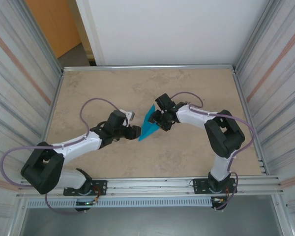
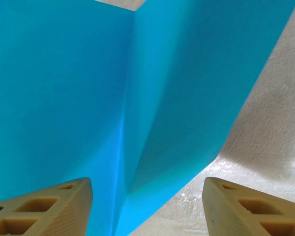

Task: Fold a paper plane with a square sheet of paper (pick it up from the middle)
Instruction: Fold the wing for the fifth time at the center of the table.

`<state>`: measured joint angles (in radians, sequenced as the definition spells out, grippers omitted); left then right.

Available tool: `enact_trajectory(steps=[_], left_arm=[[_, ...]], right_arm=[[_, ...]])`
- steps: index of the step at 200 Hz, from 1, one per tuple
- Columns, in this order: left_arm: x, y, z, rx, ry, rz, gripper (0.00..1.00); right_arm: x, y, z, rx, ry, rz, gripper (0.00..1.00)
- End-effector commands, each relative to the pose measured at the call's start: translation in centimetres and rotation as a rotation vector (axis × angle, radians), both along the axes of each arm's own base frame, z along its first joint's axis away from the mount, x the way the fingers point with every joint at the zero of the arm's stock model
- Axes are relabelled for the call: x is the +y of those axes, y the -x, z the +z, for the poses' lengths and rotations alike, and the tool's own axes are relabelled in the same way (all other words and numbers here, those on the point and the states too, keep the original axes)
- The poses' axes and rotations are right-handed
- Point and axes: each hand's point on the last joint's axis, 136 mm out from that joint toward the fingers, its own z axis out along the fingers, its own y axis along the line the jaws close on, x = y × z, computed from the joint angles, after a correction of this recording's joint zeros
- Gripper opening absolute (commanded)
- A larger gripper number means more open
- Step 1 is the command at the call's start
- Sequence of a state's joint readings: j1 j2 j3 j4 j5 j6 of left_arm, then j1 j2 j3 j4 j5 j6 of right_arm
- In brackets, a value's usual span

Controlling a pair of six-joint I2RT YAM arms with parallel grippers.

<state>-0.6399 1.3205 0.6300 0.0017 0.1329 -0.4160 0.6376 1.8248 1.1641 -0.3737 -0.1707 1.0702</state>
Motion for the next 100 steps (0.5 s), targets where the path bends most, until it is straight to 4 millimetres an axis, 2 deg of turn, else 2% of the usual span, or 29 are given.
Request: enact_trajectory(steps=[1, 42, 100], left_arm=[[0.6, 0.0, 0.6, 0.012, 0.081, 0.042, 0.60], [2.9, -0.4, -0.4, 0.048, 0.103, 0.129, 0.61], [3.7, -0.9, -1.7, 0.101, 0.079, 0.176, 0.64]], right_arm=[[-0.8, -0.2, -0.9, 0.034, 0.082, -0.050, 0.60], [-1.3, -0.4, -1.8, 0.055, 0.136, -0.086, 0.56], [-1.2, -0.3, -2.5, 0.086, 0.147, -0.097, 0.47]])
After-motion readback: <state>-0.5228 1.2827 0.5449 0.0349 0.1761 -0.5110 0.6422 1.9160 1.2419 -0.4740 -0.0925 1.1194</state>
